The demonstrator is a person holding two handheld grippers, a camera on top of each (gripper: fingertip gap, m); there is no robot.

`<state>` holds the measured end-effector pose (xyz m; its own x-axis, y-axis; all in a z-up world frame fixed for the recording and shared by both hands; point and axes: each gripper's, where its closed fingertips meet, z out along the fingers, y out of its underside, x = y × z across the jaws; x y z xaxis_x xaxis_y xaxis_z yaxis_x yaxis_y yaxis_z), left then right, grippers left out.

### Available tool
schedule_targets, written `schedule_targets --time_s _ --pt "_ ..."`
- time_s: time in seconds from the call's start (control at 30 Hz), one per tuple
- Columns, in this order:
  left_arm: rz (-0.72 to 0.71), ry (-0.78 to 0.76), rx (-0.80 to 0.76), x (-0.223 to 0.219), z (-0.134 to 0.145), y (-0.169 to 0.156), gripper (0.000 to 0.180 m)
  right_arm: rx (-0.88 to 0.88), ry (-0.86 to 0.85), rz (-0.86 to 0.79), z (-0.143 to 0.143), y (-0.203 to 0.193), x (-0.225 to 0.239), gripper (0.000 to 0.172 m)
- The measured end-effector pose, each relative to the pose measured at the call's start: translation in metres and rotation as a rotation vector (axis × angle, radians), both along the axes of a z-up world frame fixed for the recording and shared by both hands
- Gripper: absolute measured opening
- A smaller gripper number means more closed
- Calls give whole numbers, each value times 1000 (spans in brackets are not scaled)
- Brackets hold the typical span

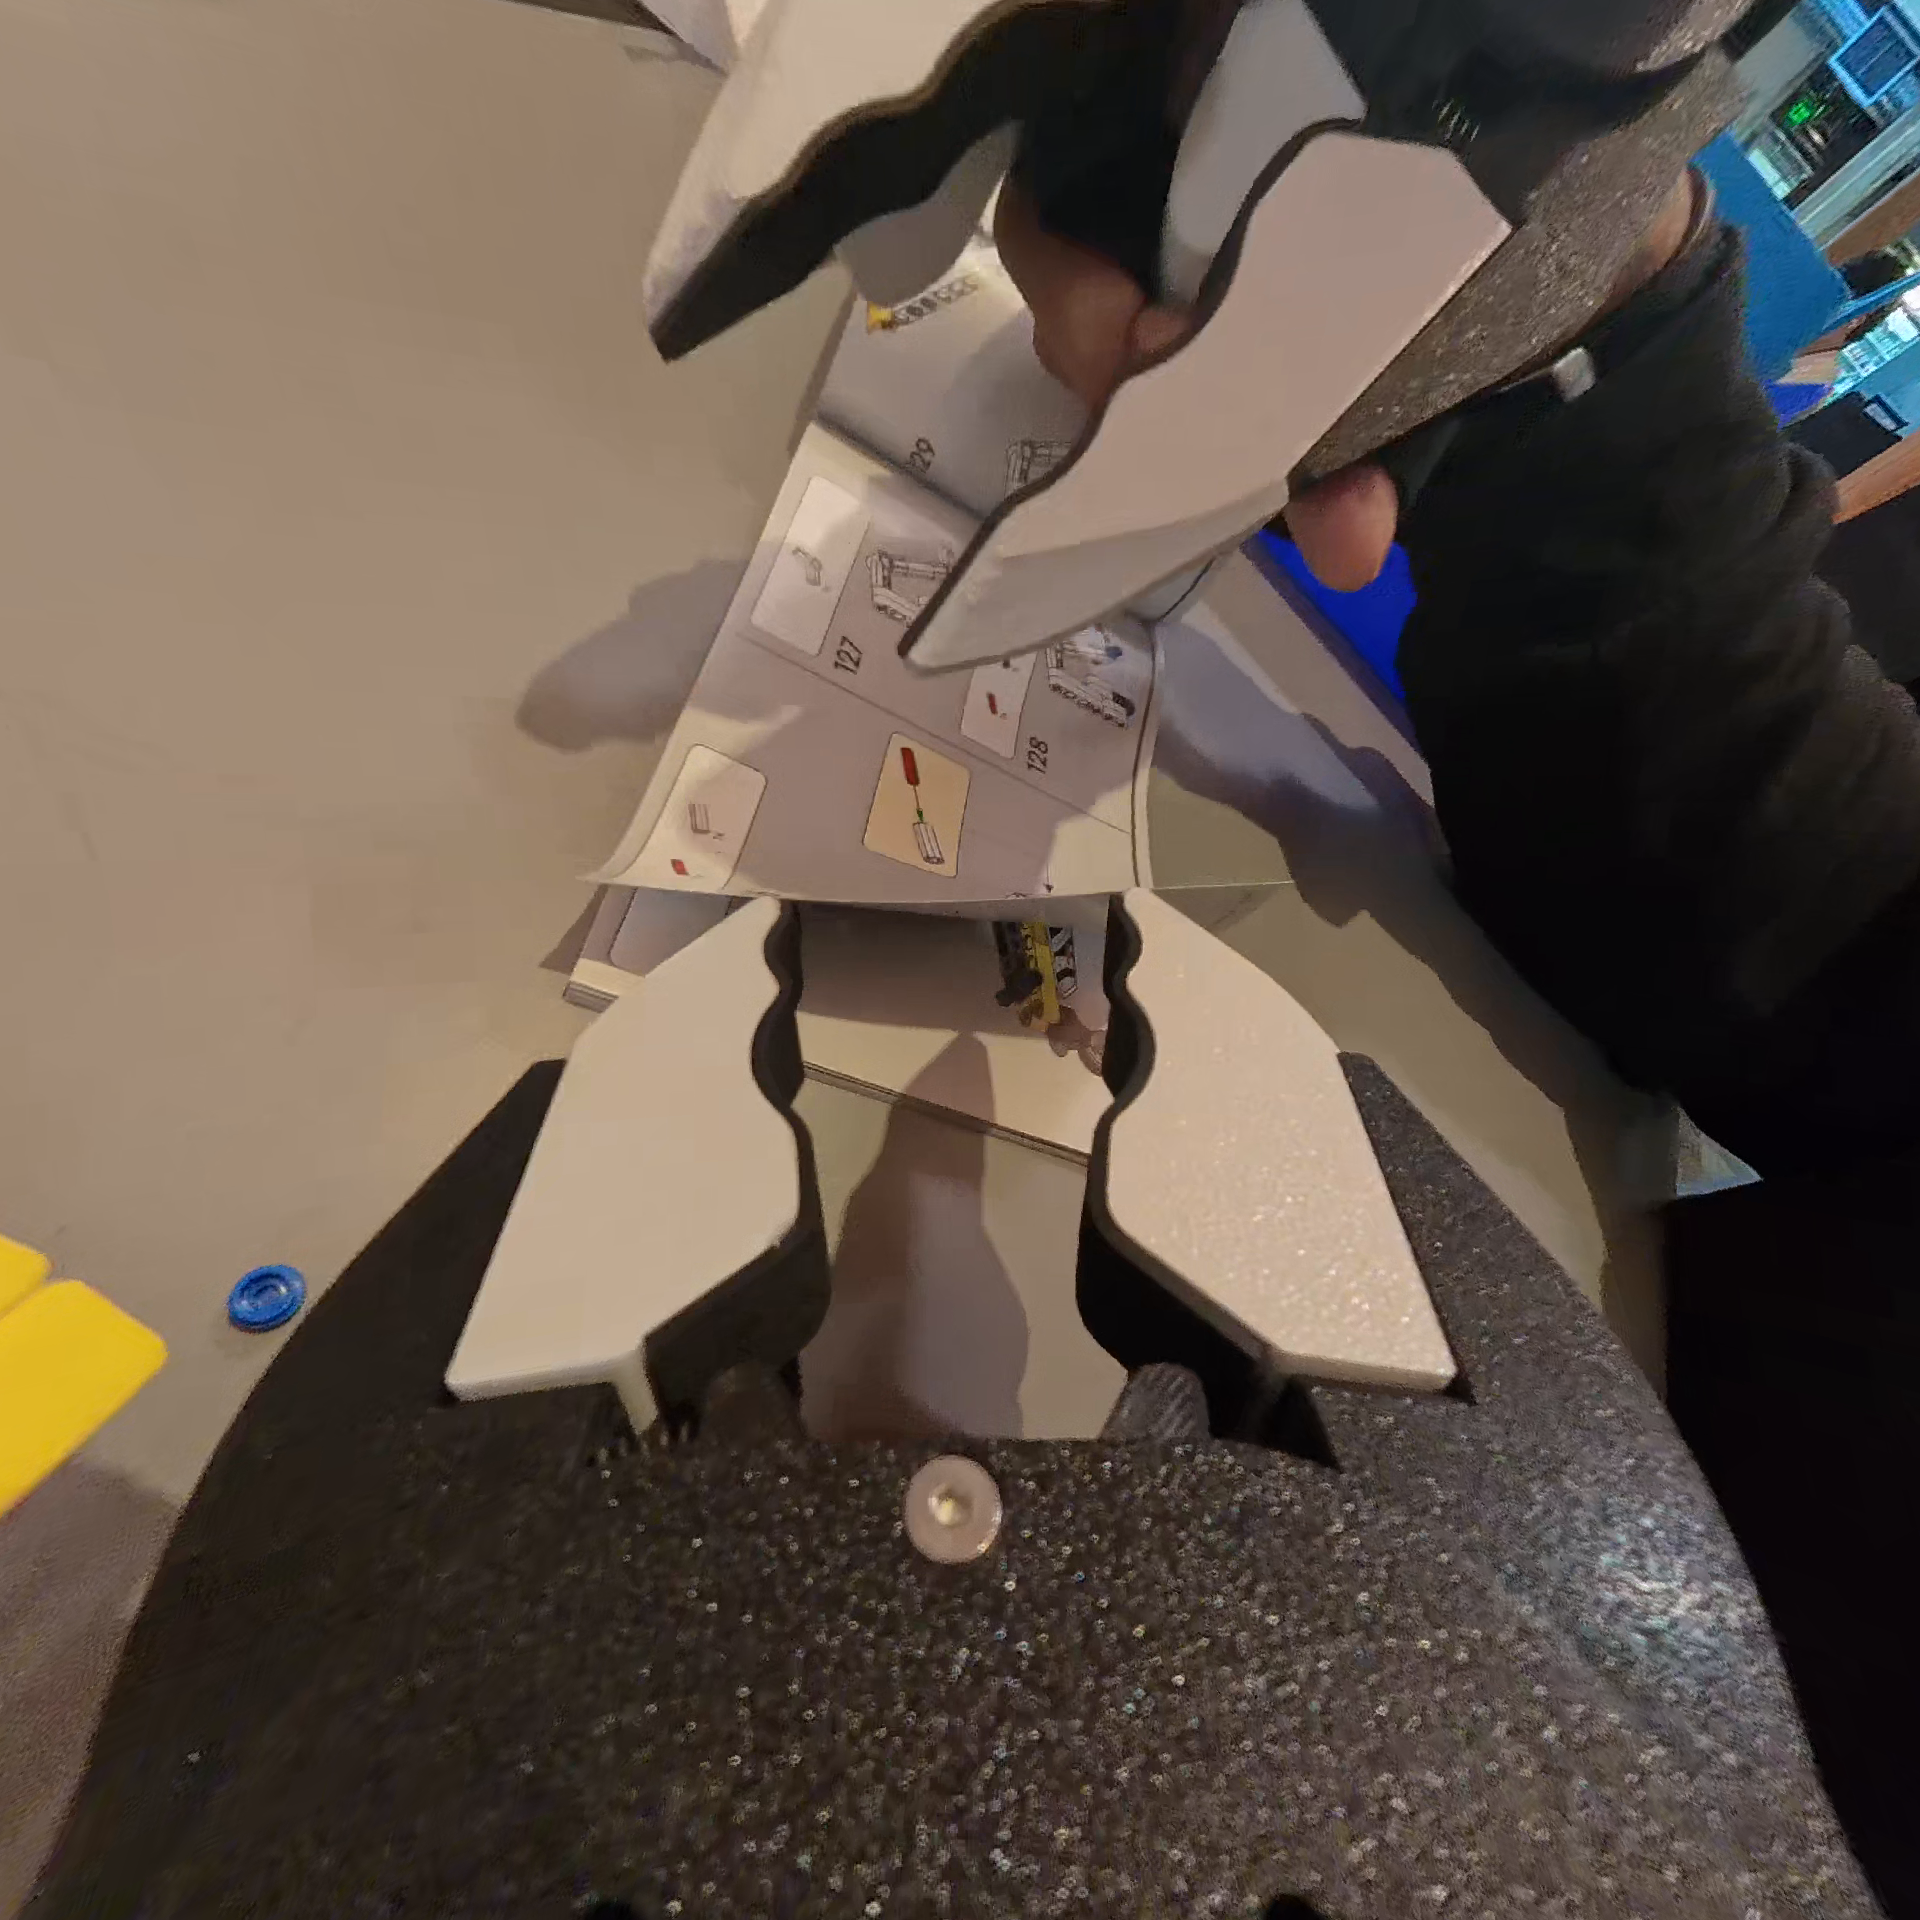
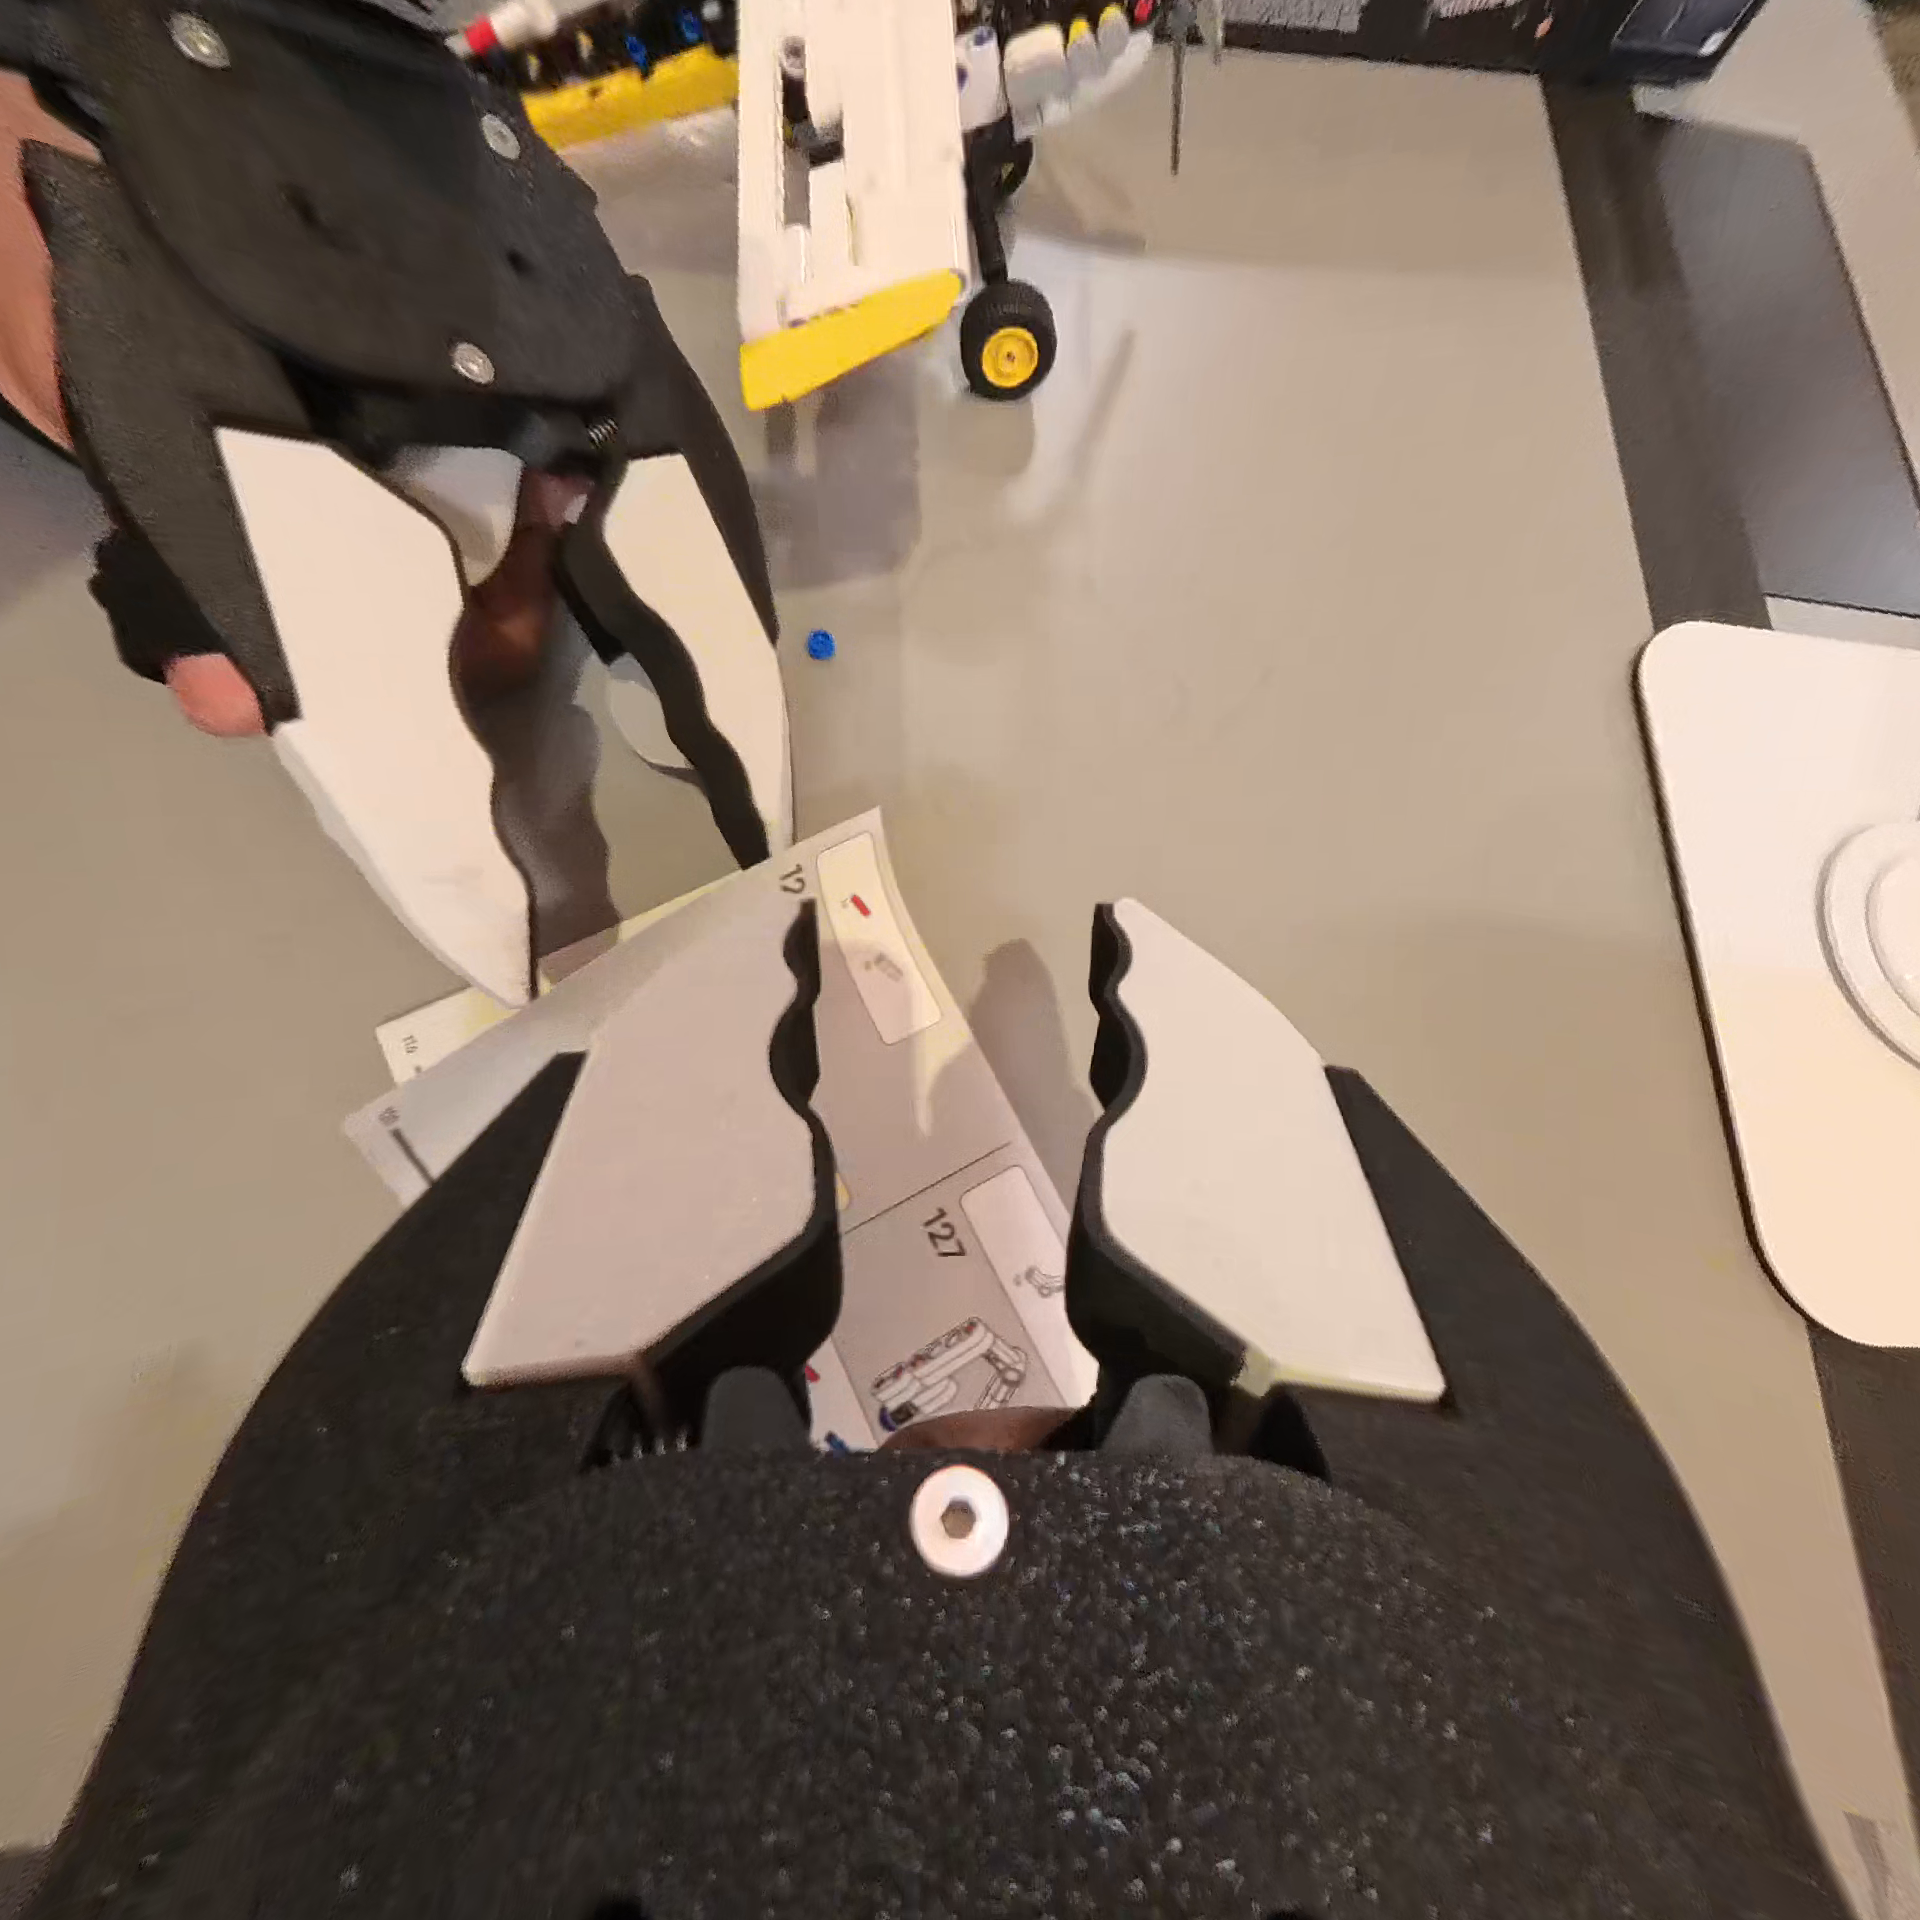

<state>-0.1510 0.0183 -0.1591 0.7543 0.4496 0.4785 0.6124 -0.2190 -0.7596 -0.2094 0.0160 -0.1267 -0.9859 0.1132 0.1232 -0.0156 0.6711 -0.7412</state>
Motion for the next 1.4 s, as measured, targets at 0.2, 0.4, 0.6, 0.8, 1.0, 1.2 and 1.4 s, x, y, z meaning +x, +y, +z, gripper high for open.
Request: schedule_targets --time_s 0.2,0.4,0.6,0.8,1.0,1.2,1.4 --pt "15 -7 -60 -1 -7 -4 55 154 0 43 -27 1 -6 51" --pt "-20 122 -222 -2 -18 -7 55 141 -44 98 -29 1 0 51" --pt "-42 160 -204 -3 -15 -3 55 19 -131 226 -26 -18 23 53" --pt "-65 223 -177 -3 -9 0 54 -77 -220 303 -20 -25 38 55" --pt "-67 276 -184 -3 -6 1 52 -76 -220 294 -24 -24 37 59" --pt "-34 263 -229 -8 -12 -1 51 -85 -189 230 -13 -15 32 62" --pt "-102 327 -268 4 -14 3 54 -121 -114 128 -5 4 58 61"
